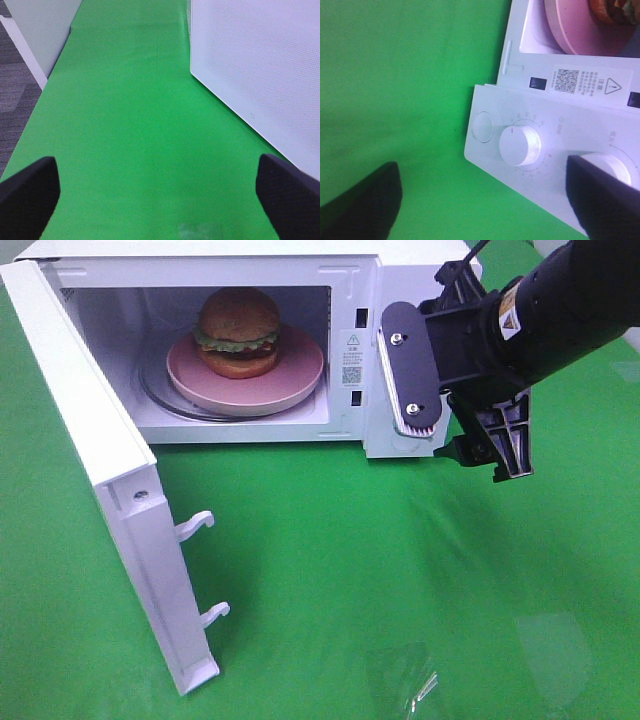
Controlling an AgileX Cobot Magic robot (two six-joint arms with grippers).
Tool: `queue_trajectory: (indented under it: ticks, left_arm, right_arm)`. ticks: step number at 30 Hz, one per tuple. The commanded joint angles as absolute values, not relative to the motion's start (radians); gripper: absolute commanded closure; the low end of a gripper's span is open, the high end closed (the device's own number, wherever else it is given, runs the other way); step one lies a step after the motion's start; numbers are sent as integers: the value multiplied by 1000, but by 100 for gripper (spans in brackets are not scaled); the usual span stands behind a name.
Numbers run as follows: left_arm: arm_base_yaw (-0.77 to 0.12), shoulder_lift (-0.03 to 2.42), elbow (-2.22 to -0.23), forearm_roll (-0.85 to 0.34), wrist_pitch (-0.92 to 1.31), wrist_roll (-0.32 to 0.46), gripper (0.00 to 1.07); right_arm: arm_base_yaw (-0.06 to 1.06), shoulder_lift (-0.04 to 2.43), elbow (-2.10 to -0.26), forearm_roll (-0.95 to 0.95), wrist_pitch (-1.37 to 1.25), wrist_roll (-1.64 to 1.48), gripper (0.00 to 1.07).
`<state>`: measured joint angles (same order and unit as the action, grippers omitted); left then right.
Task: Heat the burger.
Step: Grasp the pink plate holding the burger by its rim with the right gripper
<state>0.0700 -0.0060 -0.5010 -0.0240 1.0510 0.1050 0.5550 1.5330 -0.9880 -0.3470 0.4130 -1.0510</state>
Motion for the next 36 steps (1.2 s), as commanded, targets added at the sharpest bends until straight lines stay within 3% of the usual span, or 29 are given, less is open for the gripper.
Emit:
queue_trajectory:
  ticks: [1,19,36]
  left_arm:
    - [73,-23,-499,-25,1038,106,7]
    - [73,-23,-499,-25,1038,106,7]
    - [73,-23,-499,-25,1038,106,7]
  right_arm:
    - [553,1530,-994,-349,398,-1033,11]
    - [608,1566,-1011,-460,361,-909,14]
    - [654,1806,-1221,-461,342,-900,18]
